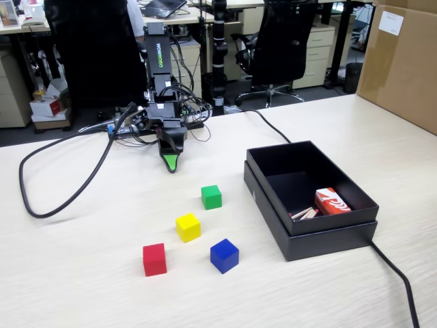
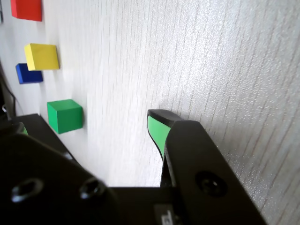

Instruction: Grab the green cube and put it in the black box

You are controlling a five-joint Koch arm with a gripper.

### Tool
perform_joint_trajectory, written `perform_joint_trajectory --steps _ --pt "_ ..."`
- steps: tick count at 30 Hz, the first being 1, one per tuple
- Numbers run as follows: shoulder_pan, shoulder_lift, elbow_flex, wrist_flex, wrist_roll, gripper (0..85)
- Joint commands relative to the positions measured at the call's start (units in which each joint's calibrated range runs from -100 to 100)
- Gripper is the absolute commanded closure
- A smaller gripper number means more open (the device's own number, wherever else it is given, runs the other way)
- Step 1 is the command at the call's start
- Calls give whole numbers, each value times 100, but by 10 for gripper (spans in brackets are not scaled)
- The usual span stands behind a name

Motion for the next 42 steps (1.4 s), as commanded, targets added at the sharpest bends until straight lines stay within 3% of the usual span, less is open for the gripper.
perform_joint_trajectory --steps 1,33,37,42 --pt "0 -1 -130 -87 0 358" --pt "15 21 -21 -113 93 378" --pt "15 21 387 -631 127 379" --pt "127 228 1312 -1599 396 379"
